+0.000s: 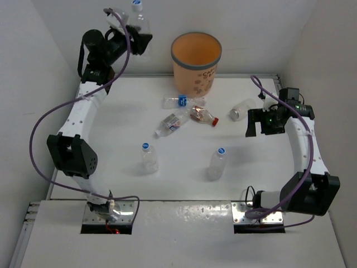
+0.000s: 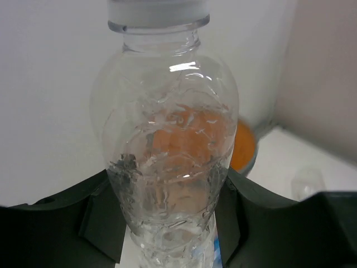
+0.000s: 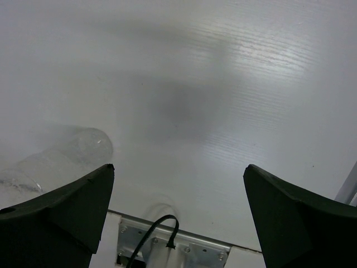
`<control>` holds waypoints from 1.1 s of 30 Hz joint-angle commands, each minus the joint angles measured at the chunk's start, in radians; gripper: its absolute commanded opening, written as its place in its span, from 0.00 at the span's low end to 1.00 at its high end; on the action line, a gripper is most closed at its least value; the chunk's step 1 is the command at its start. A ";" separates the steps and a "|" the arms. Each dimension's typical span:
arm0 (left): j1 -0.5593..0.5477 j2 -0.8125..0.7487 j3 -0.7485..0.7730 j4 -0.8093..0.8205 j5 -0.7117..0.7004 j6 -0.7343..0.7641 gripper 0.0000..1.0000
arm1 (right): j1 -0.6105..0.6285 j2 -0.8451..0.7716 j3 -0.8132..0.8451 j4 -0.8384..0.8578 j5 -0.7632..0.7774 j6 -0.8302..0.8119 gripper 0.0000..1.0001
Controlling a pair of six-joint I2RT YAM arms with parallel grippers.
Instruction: Put the plastic bottles in the bin
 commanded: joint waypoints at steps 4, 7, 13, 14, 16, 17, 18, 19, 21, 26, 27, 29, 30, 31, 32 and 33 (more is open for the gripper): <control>-0.123 0.191 0.126 0.511 0.057 -0.212 0.16 | -0.009 -0.027 0.009 0.005 -0.001 -0.026 0.97; -0.172 0.276 0.258 0.534 0.025 -0.213 0.14 | -0.016 -0.030 0.006 0.006 0.000 -0.025 0.97; -0.237 0.483 0.490 0.522 -0.071 -0.159 0.12 | -0.024 -0.042 -0.013 0.005 -0.007 -0.014 0.97; -0.246 0.492 0.490 0.522 -0.088 -0.150 0.12 | -0.026 -0.045 -0.014 0.006 -0.007 -0.014 0.97; -0.257 0.520 0.490 0.560 -0.118 -0.150 0.12 | -0.027 -0.050 -0.016 0.006 -0.007 -0.007 0.97; -0.268 0.520 0.490 0.560 -0.134 -0.138 0.12 | -0.029 -0.051 -0.020 0.011 -0.006 -0.005 0.97; -0.277 0.546 0.490 0.572 -0.159 -0.137 0.12 | -0.032 -0.054 -0.022 0.011 -0.009 -0.002 0.97; -0.277 0.555 0.490 0.583 -0.168 -0.137 0.13 | -0.032 -0.053 -0.022 0.012 -0.010 0.001 0.97; -0.286 0.564 0.490 0.592 -0.190 -0.128 0.17 | -0.033 -0.053 -0.028 0.011 -0.015 0.004 0.97; -0.306 0.613 0.499 0.601 -0.254 -0.096 0.22 | -0.033 -0.054 -0.039 0.014 -0.023 0.009 0.97; -0.306 0.635 0.516 0.591 -0.268 -0.085 0.22 | -0.033 -0.051 -0.040 0.017 -0.023 0.010 0.97; -0.306 0.661 0.557 0.572 -0.283 -0.073 0.22 | -0.032 -0.050 -0.042 0.012 -0.027 0.006 0.97; -0.306 0.674 0.569 0.557 -0.294 -0.062 0.22 | -0.033 -0.048 -0.040 0.011 -0.026 0.009 0.97; -0.306 0.687 0.580 0.557 -0.309 -0.062 0.22 | -0.033 -0.050 -0.037 0.008 -0.030 0.007 0.97; -0.306 0.699 0.580 0.557 -0.310 -0.050 0.27 | -0.033 -0.047 -0.037 0.003 -0.030 0.003 0.97; -0.306 0.699 0.580 0.557 -0.322 -0.050 0.32 | -0.033 -0.042 -0.034 0.003 -0.030 0.003 0.97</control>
